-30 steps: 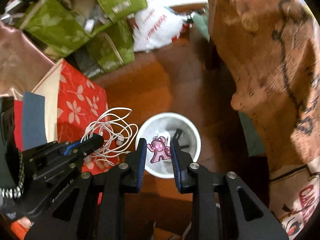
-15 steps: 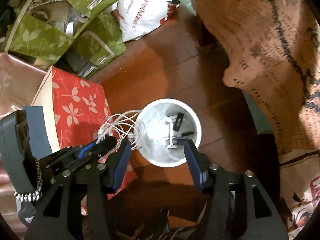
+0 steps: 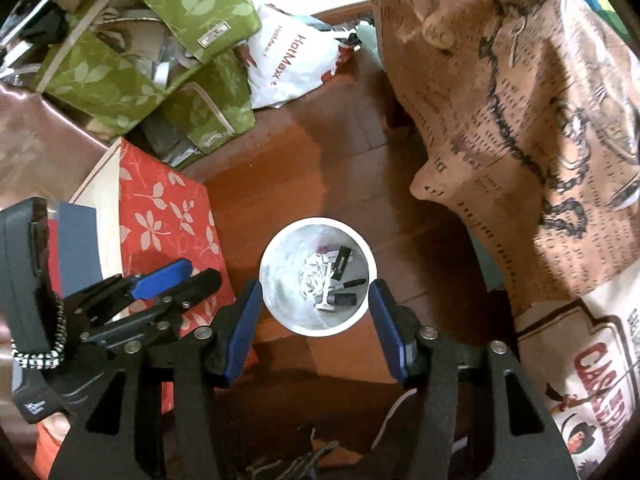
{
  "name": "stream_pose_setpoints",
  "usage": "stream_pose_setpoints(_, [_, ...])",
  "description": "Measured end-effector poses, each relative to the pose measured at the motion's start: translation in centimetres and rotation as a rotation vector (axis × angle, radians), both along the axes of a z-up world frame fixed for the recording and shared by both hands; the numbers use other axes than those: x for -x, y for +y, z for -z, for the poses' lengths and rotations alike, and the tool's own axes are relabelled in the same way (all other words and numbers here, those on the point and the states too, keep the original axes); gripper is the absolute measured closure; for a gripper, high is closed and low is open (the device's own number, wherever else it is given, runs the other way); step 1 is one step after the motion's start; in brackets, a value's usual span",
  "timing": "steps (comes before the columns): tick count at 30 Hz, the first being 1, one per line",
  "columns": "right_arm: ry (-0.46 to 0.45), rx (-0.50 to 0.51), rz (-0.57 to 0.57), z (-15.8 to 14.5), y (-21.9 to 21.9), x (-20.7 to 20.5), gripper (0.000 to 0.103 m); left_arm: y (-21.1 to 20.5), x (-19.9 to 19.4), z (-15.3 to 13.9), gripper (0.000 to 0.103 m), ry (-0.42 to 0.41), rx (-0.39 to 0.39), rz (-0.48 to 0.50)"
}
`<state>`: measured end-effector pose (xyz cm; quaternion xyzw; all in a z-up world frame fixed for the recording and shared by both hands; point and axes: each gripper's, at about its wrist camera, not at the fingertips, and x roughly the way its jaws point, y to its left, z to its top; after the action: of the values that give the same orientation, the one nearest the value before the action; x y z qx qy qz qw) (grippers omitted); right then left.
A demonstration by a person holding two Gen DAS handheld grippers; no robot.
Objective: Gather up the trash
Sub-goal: 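Move both open tools back up to the items on the bed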
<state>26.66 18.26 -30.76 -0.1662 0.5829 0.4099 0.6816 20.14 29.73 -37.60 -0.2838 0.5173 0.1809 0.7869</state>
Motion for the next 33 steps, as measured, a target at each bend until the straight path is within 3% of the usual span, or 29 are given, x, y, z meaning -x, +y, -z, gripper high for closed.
stream_pose_setpoints(12, [-0.105, -0.155, 0.039, -7.3, -5.3, 1.0, 0.052, -3.9, 1.9, -9.8, 0.068, -0.132, -0.135, 0.025])
stream_pose_setpoints(17, [-0.213, -0.223, 0.074, -11.2, -9.5, 1.3, 0.052, -6.8, 1.8, -13.8, 0.068, -0.201, -0.188, 0.045])
stream_pose_setpoints(26, [-0.402, -0.3, 0.2, -16.9, -18.2, -0.2, 0.052, -13.9, -1.9, -20.0, 0.068, -0.282, -0.277, 0.178])
stream_pose_setpoints(29, [-0.444, -0.299, 0.249, -17.7, -21.2, -1.4, 0.052, -16.5, -3.7, -21.3, 0.067, -0.301, -0.294, 0.227])
stream_pose_setpoints(33, [-0.456, -0.272, 0.348, -17.6, -25.7, -4.0, 0.052, -20.4, -6.9, -22.2, 0.057, -0.325, -0.315, 0.311])
